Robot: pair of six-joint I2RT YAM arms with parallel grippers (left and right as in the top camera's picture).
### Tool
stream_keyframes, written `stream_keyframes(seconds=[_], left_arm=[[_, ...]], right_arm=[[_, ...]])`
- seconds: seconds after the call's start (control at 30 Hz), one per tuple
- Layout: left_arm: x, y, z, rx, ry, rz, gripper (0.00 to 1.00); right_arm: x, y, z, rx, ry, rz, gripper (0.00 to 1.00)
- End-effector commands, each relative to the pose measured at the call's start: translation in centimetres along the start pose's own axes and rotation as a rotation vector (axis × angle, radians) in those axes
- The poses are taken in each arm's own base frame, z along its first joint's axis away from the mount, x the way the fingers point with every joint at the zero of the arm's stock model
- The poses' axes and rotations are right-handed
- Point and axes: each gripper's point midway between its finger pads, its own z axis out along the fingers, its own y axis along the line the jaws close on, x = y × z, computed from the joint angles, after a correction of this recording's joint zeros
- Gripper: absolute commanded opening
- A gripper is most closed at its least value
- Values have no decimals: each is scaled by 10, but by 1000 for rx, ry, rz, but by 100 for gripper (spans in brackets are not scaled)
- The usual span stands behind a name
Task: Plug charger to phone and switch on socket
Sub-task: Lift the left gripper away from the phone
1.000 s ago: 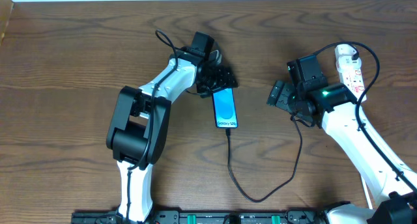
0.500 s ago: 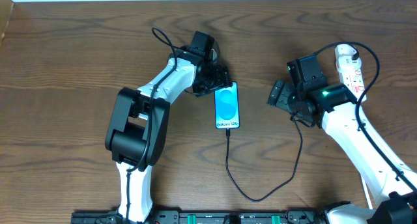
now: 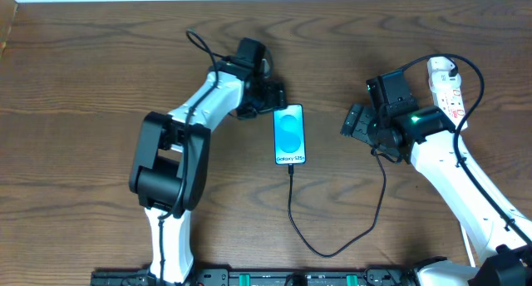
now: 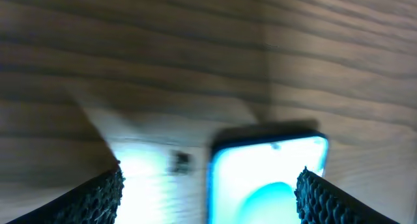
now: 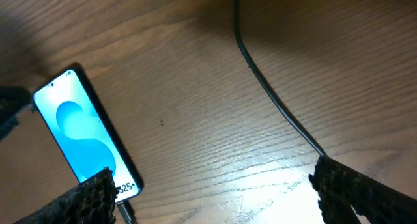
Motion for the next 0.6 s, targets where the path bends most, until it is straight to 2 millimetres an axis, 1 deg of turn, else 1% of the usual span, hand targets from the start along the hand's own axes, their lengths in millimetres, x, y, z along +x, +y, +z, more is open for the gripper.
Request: stream_keyframes(seconds=[0.0,0.1,0.2,0.3,0.37,0.47,0.57], left_arm=[[-12,34,-20,-85,-46,13,86],[-21,43,-50,-136,-104,35,86],[-26,53,-85,-237,-169,74,86],[-24,60,-127,-333,-233,96,86],[-20,59,-151,-355,-262,96,86],[-10,52,-180,-344,-296,100,86],[-5,47,-202,-330,-332,104,86]], right_arm=[[-1,0,-5,1,-17,2,93],[-1,0,-5,1,-17,2,94],[-1,0,-5,1,-17,3,94],[-1,0,-5,1,-18,3,96],[-1,0,-5,1,-18,3,98],[-1,0,-5,1,-17,3,99],[-1,0,-5,1,-17,2,99]])
